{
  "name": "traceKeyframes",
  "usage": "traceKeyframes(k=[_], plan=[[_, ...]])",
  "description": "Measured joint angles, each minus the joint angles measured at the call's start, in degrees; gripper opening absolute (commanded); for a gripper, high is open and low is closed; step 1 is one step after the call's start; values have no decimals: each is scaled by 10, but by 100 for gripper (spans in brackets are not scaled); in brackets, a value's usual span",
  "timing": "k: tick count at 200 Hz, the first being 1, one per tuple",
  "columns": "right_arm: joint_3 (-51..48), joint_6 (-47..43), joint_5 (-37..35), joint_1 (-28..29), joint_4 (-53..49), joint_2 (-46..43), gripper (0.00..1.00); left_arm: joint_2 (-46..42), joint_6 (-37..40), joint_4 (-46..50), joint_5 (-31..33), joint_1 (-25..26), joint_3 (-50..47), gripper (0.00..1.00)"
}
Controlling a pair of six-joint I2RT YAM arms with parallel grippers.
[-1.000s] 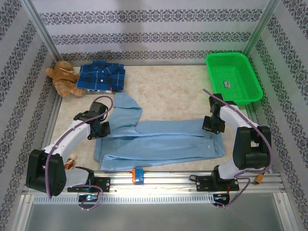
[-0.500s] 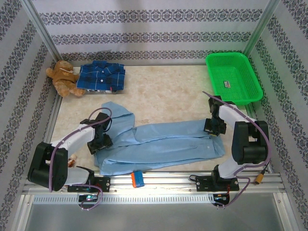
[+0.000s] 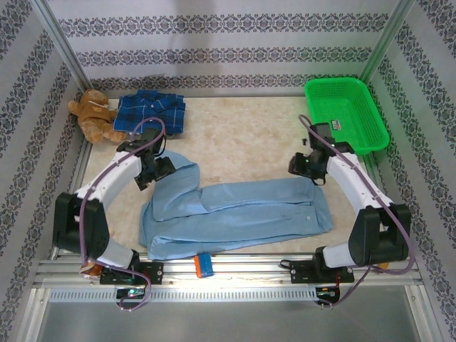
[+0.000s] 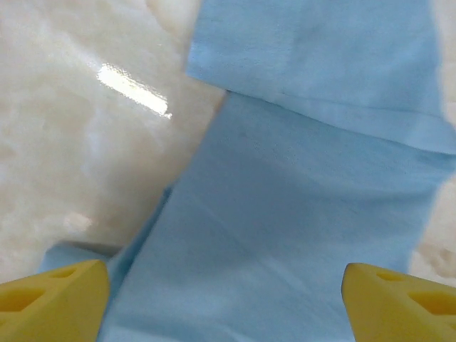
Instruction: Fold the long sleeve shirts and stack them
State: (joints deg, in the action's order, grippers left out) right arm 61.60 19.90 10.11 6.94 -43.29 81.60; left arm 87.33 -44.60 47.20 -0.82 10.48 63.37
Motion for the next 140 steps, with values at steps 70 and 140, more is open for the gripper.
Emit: traceKeyframes(k=[70, 140], plan=[[-10, 57, 74, 104, 36, 125, 37, 168, 36, -30, 4, -42, 105, 85], [4, 38, 163, 157, 41, 207, 37, 232, 6, -54, -4, -42, 118, 73]])
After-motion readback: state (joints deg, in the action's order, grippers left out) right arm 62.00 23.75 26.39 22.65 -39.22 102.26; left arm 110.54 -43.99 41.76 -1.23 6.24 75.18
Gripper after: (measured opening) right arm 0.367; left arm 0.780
